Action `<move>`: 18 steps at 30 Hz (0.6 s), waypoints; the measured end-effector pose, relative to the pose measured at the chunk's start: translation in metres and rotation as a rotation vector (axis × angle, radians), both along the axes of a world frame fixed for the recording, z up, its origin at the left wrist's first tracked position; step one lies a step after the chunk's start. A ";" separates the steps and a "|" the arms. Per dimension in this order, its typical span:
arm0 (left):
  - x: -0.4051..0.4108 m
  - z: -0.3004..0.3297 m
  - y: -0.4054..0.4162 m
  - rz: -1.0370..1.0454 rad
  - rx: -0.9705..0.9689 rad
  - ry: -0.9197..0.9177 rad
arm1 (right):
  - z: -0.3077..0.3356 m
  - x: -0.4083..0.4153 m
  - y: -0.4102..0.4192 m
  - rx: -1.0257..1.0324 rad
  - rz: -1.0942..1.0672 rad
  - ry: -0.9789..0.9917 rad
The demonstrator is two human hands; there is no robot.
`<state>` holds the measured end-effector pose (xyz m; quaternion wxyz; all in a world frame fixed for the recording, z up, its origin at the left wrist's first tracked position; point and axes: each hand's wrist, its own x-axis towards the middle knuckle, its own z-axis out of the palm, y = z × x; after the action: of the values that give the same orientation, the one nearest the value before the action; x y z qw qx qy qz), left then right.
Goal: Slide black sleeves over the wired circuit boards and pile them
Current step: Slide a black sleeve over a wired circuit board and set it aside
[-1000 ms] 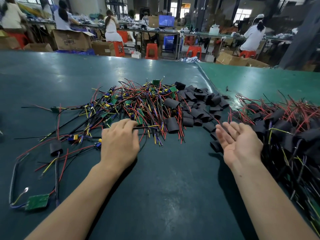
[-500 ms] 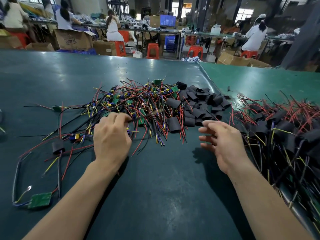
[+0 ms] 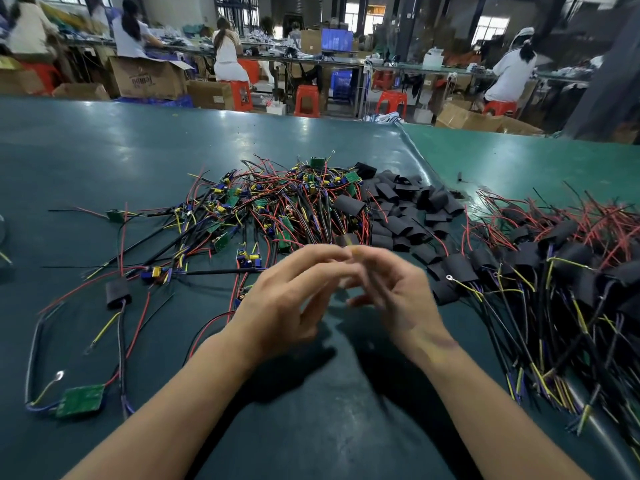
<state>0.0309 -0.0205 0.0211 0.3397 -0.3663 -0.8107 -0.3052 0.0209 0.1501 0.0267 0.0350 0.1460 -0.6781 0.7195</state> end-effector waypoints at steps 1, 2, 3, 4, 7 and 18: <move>-0.001 0.000 -0.001 0.027 -0.012 -0.024 | 0.002 -0.003 0.006 -0.027 -0.083 0.019; -0.002 -0.001 -0.003 0.057 -0.036 -0.059 | 0.005 -0.006 0.012 -0.059 -0.172 0.035; -0.003 -0.003 -0.004 0.086 -0.070 -0.104 | 0.007 -0.010 0.019 -0.101 -0.258 0.043; -0.005 -0.005 -0.006 0.112 -0.109 -0.151 | 0.010 -0.013 0.026 -0.134 -0.333 0.050; -0.007 -0.011 -0.008 0.134 -0.174 -0.254 | 0.016 -0.018 0.040 -0.248 -0.432 -0.007; -0.008 -0.013 -0.008 0.173 -0.153 -0.278 | 0.014 -0.025 0.056 -0.061 -0.268 -0.277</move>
<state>0.0233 -0.0289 0.0083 0.2206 -0.2741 -0.8993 -0.2596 -0.0044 0.2062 0.0405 0.0413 -0.0473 -0.6678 0.7417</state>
